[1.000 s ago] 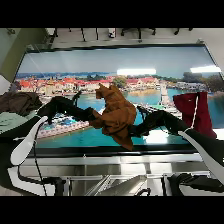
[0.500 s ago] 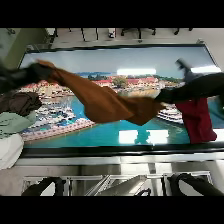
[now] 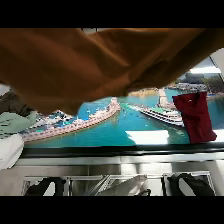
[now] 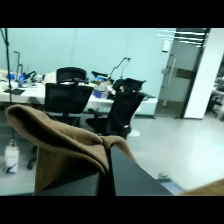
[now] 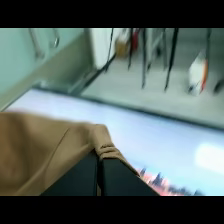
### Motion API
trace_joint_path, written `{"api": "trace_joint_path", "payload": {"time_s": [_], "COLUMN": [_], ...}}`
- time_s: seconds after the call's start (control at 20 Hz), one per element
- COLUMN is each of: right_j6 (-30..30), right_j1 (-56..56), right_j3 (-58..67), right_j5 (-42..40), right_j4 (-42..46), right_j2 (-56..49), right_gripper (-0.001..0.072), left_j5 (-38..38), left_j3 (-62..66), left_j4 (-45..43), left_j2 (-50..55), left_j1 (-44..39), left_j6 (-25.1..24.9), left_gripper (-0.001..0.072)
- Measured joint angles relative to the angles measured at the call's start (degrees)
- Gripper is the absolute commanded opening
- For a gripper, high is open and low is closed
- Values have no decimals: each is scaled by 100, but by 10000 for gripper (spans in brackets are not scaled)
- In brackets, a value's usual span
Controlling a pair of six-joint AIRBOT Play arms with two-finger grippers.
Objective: Fold the shirts.
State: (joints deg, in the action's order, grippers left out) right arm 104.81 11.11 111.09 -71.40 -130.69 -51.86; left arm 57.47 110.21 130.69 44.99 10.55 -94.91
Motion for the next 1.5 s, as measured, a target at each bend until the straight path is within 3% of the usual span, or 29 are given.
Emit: {"api": "trace_joint_path", "payload": {"time_s": [0.25,0.45,0.6,0.85,0.9,0.95,1.0,1.25,1.45,1.5], "right_j6": [48,44,26,26,24,26,26,79,133,133], "right_j1": [17,-92,-354,-793,-848,-881,-905,-894,-833,-800], "right_j3": [-35,-1102,-2273,-3338,-3412,-3451,-3491,-3563,-3574,-3574], "right_j5": [-31,-120,326,1137,1224,1303,1373,1478,1388,1346], "right_j4": [210,269,267,201,160,120,107,98,170,186], "right_j2": [-197,-848,-1576,-3265,-3530,-3703,-3860,-4133,-4170,-4175], "right_gripper": [16,17,17,17,17,17,17,17,27,125], "left_j5": [1239,2201,2181,1381,1303,1257,1259,2000,2771,2868], "left_j3": [391,-96,-1182,-2555,-2608,-2592,-2511,-1661,-1401,-1495], "left_j4": [-378,-494,-518,-490,-483,-472,-470,-452,-562,-638], "left_j2": [1036,2321,3259,4767,5003,5226,5403,5796,5464,5287], "left_j1": [-59,-455,-782,-1001,-1010,-1005,-988,-737,-442,-380], "left_j6": [267,343,260,160,144,144,144,321,560,601], "left_gripper": [16,16,16,19,191,610,698,697,697,697]}}
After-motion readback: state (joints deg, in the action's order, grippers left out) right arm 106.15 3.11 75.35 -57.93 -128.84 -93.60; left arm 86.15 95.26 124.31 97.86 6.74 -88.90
